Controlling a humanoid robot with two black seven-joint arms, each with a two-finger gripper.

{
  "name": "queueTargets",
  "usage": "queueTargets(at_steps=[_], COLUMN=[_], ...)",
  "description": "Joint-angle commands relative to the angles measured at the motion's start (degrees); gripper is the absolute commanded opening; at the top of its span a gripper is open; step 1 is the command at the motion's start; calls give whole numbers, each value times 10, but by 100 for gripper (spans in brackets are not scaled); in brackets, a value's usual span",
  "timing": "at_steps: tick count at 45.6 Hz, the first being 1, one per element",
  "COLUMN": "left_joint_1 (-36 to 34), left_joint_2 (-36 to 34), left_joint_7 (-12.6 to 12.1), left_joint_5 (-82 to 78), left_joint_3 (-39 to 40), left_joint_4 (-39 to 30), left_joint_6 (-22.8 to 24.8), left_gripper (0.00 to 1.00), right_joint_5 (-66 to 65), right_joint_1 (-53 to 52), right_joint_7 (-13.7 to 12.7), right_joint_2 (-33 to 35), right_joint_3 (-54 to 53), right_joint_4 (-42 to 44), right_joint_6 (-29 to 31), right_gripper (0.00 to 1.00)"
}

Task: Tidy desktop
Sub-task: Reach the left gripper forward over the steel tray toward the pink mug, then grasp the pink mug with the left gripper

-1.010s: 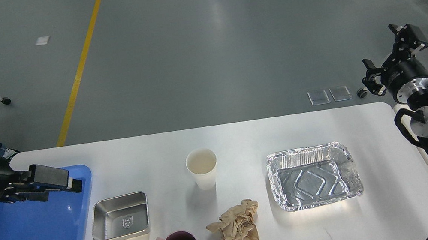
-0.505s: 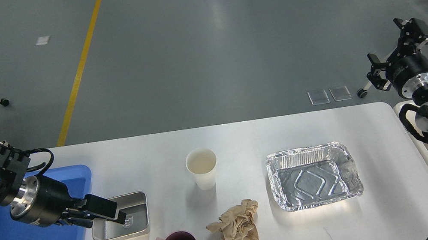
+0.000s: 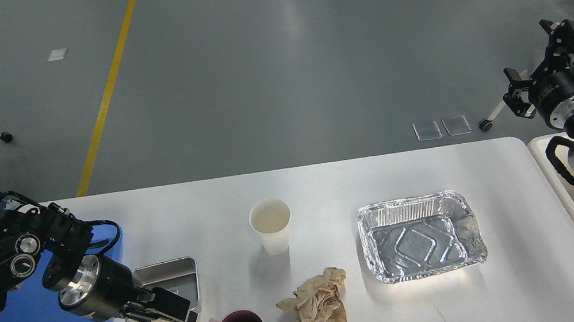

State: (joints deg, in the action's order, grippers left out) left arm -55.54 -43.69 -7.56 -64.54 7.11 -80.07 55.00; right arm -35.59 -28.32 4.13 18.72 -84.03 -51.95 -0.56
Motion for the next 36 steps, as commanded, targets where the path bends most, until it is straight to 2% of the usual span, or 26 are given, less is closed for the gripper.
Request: queueTargets(at_steps=[1,15,28,36], left_joint_1=[7,16,25,26], left_joint_2=[24,93,133,133], left_joint_7=[-7,-11,-47,-49], left_joint_5=[-1,-5,-8,-8], left_joint_3=[-7,-10,-10,-10], left_joint_4=[20,49,63,63], left_joint_6=[0,-1,-5,-6], left_gripper=[98,98,98,98], right_joint_5=[0,0,0,0], right_joint_1=[-1,5,5,6], right_joint_7=[0,0,0,0], right_joint_2=[1,17,21,21], right_joint_3=[-1,-2,-2,-2], right_joint_4=[0,-1,-1,0], right_joint_6=[0,3,4,4], right_gripper=[100,100,100,100])
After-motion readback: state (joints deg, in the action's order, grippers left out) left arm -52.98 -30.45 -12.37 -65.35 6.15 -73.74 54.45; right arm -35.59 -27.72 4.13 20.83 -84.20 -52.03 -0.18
